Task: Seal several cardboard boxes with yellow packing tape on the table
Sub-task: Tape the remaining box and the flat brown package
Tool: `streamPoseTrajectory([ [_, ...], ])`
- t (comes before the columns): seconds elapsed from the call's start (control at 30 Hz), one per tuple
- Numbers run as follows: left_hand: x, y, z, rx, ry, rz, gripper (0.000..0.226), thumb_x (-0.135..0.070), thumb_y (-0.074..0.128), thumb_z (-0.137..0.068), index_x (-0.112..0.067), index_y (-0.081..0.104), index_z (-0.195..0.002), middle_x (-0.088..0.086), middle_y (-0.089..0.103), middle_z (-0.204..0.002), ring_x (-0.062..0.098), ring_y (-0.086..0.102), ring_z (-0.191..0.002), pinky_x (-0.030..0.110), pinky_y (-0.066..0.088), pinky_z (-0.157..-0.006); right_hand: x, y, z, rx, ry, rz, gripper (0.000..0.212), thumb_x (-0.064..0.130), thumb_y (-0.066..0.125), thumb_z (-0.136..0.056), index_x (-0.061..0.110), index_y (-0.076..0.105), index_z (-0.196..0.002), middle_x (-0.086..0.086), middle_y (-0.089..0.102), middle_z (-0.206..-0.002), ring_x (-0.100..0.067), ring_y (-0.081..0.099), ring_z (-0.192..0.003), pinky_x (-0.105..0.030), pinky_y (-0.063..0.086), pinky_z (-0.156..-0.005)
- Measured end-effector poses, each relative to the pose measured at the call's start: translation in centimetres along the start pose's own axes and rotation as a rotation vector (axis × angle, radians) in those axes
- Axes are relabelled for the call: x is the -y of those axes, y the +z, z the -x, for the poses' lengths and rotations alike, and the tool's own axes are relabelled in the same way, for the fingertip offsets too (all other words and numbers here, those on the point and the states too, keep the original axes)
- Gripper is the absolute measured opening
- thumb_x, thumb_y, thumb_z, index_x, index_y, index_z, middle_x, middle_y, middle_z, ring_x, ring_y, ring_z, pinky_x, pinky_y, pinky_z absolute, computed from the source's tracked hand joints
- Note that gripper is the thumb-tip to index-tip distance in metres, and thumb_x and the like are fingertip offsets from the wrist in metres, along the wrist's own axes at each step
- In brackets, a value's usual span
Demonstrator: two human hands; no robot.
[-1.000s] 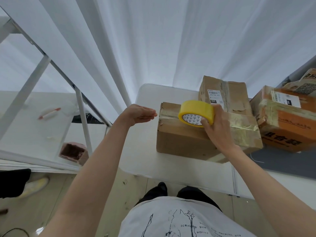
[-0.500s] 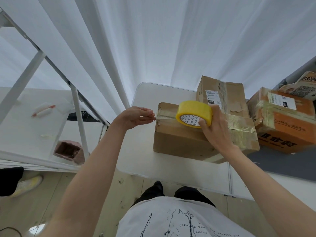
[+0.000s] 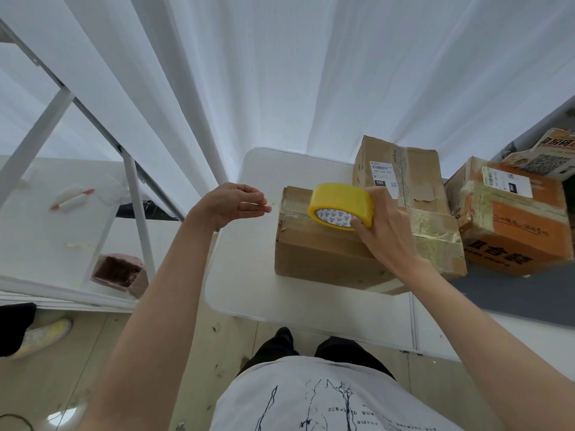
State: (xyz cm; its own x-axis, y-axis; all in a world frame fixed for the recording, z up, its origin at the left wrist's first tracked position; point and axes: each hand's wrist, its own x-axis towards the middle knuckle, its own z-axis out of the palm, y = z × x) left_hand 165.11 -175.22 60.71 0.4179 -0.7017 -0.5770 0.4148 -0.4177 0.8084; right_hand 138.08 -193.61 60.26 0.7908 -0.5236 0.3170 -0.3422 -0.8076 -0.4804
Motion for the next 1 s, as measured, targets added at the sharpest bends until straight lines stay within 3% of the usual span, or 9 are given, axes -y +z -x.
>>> streamPoseTrajectory([
  [0.2, 1.1, -0.4, -0.4, 0.006, -0.042, 0.006, 0.012, -0.005, 0.063, -0.097, 0.004, 0.067, -0.104, 0.018, 0.073, -0.099, 0.030, 0.075, -0.095, 0.029, 0.062, -0.075, -0.1, -0.3, -0.3, 0.065, -0.018, 0.086, 0.042, 0.051, 0.046, -0.089, 0.024, 0.038, -0.121, -0.011, 0.052, -0.109, -0.034, 0.058, -0.066, -0.040, 0.048, -0.058],
  [0.43, 2.4, 0.5, -1.8, -0.052, -0.062, -0.058, 0.008, -0.006, 0.065, -0.096, 0.000, 0.069, -0.099, 0.014, 0.075, -0.094, 0.022, 0.076, -0.085, 0.027, 0.062, -0.072, 0.1, -0.5, -0.6, 0.082, -0.039, 0.102, 0.043, 0.051, 0.046, -0.087, 0.023, 0.038, -0.119, -0.012, 0.054, -0.107, -0.034, 0.058, -0.064, -0.036, 0.045, -0.056],
  [0.57, 3.4, 2.1, -2.9, -0.084, -0.070, -0.147, 0.007, -0.008, 0.067, -0.096, -0.002, 0.071, -0.097, 0.014, 0.074, -0.096, 0.023, 0.074, -0.088, 0.026, 0.061, -0.074, -0.1, -0.3, -0.6, 0.075, -0.044, 0.098, 0.042, 0.049, 0.047, -0.088, 0.022, 0.038, -0.118, -0.011, 0.054, -0.105, -0.032, 0.058, -0.064, -0.032, 0.038, -0.057],
  [0.77, 3.0, 3.6, -3.7, -0.224, 0.049, -0.320, 0.013, -0.011, 0.073, -0.091, -0.010, 0.065, -0.081, 0.005, 0.067, -0.082, 0.018, 0.063, -0.087, 0.035, 0.055, -0.091, -0.3, 0.2, -1.0, 0.055, -0.020, 0.070, 0.042, 0.047, 0.047, -0.089, 0.020, 0.040, -0.119, -0.012, 0.055, -0.107, -0.032, 0.058, -0.064, -0.034, 0.043, -0.057],
  [0.9, 3.6, 4.0, -3.8, -0.244, 0.041, -0.310, 0.013, -0.014, 0.073, -0.093, -0.013, 0.061, -0.086, 0.007, 0.063, -0.094, 0.019, 0.058, -0.095, 0.036, 0.053, -0.087, -0.6, 0.5, -0.9, 0.028, -0.017, 0.060, 0.038, 0.046, 0.046, -0.089, 0.020, 0.039, -0.116, -0.010, 0.054, -0.103, -0.023, 0.047, -0.060, -0.030, 0.036, -0.057],
  [1.0, 4.7, 3.3, -3.6, -0.136, -0.139, -0.121, 0.016, -0.025, 0.073, -0.093, -0.012, 0.069, -0.102, 0.005, 0.066, -0.116, 0.019, 0.060, -0.110, 0.034, 0.054, -0.088, -0.8, 0.7, -0.6, 0.009, -0.020, 0.058, 0.035, 0.043, 0.047, -0.089, 0.019, 0.039, -0.114, -0.008, 0.053, -0.100, -0.019, 0.044, -0.060, -0.029, 0.035, -0.055],
])
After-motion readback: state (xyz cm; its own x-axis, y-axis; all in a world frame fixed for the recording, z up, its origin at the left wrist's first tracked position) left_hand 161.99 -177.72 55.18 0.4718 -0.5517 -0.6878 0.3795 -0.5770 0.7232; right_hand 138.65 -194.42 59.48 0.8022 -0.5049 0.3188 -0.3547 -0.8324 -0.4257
